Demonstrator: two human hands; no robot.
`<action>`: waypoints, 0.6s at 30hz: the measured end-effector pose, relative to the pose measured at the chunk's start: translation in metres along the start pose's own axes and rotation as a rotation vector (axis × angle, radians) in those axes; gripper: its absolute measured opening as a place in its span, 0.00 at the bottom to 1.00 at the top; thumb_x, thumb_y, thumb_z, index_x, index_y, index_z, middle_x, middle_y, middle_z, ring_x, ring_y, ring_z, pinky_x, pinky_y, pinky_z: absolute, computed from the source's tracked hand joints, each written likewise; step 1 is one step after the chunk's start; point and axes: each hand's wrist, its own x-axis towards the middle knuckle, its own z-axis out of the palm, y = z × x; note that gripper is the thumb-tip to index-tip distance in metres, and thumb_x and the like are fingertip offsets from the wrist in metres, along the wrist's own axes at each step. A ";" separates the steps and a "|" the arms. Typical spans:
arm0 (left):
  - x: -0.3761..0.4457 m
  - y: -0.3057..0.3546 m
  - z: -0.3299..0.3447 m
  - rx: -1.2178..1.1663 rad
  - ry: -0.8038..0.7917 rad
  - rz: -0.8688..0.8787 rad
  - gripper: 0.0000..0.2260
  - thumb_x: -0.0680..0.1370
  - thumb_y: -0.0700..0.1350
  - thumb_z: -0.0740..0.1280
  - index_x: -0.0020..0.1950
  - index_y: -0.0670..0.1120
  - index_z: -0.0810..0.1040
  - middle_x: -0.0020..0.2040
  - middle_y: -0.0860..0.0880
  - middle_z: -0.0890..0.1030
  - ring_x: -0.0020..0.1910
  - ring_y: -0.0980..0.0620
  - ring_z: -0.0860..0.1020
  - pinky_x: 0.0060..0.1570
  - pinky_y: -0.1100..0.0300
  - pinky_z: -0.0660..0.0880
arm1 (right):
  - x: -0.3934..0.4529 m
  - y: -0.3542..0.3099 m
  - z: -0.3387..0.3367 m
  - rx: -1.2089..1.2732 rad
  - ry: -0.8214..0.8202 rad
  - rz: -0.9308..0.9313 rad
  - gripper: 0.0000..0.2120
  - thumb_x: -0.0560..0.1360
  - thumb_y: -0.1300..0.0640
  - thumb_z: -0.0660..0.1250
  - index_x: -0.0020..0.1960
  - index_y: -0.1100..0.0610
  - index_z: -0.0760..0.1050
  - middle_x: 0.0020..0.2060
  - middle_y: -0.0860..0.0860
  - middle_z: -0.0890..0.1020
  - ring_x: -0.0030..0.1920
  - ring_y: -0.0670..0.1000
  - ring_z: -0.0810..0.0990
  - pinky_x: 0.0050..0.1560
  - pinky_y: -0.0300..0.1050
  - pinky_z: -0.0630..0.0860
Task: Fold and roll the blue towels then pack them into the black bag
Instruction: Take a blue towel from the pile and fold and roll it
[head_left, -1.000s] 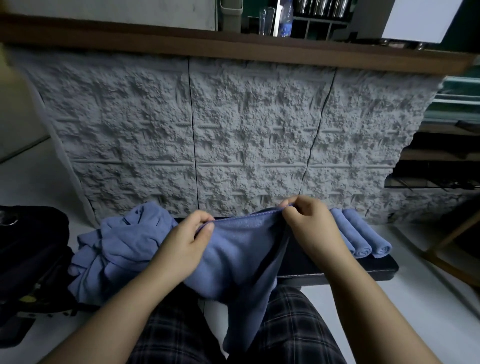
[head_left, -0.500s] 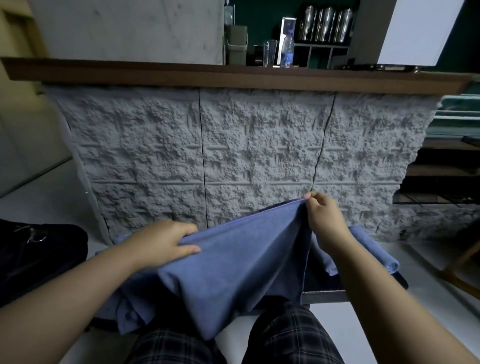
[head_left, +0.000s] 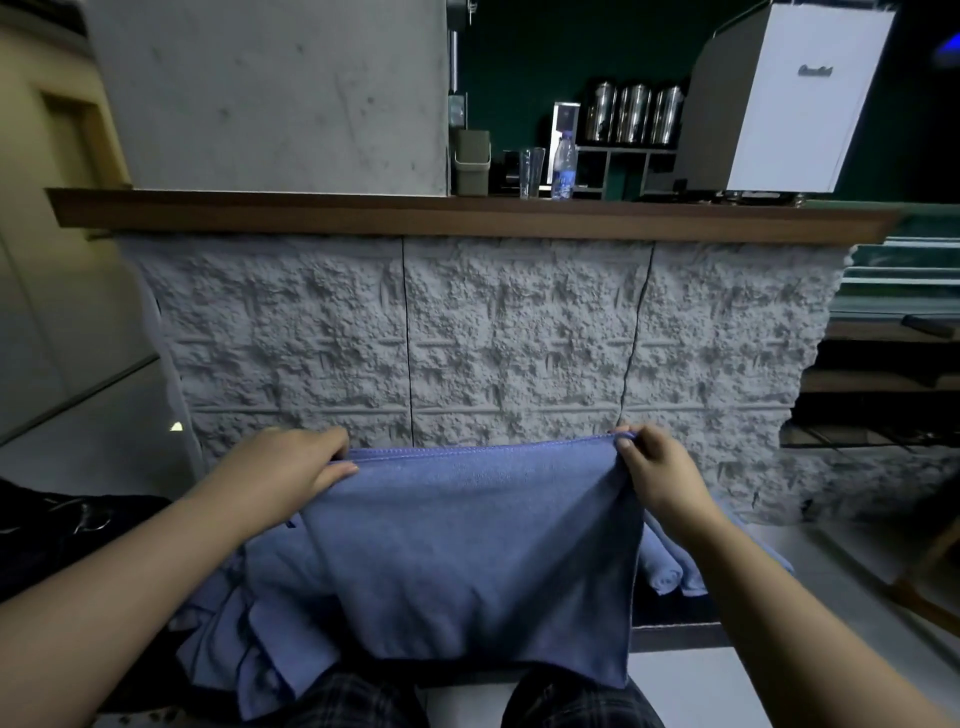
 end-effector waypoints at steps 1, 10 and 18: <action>0.000 -0.002 -0.001 -0.008 0.006 -0.015 0.12 0.78 0.59 0.57 0.49 0.51 0.69 0.46 0.52 0.80 0.46 0.49 0.77 0.38 0.56 0.67 | 0.000 0.000 -0.003 -0.009 0.006 -0.036 0.09 0.79 0.61 0.61 0.40 0.54 0.72 0.34 0.46 0.75 0.38 0.46 0.72 0.36 0.37 0.66; 0.002 -0.012 -0.006 0.017 -0.011 -0.199 0.10 0.78 0.54 0.61 0.49 0.48 0.77 0.47 0.48 0.80 0.48 0.47 0.78 0.44 0.55 0.74 | -0.003 -0.010 -0.010 0.139 -0.105 -0.127 0.11 0.77 0.67 0.63 0.53 0.52 0.76 0.43 0.50 0.81 0.41 0.44 0.77 0.40 0.29 0.71; -0.002 -0.015 -0.008 -0.209 0.125 -0.193 0.06 0.74 0.44 0.70 0.38 0.43 0.78 0.38 0.45 0.74 0.41 0.44 0.74 0.37 0.55 0.66 | -0.001 -0.013 -0.013 -0.250 -0.083 -0.184 0.12 0.74 0.67 0.64 0.40 0.51 0.79 0.36 0.50 0.83 0.39 0.49 0.79 0.40 0.42 0.71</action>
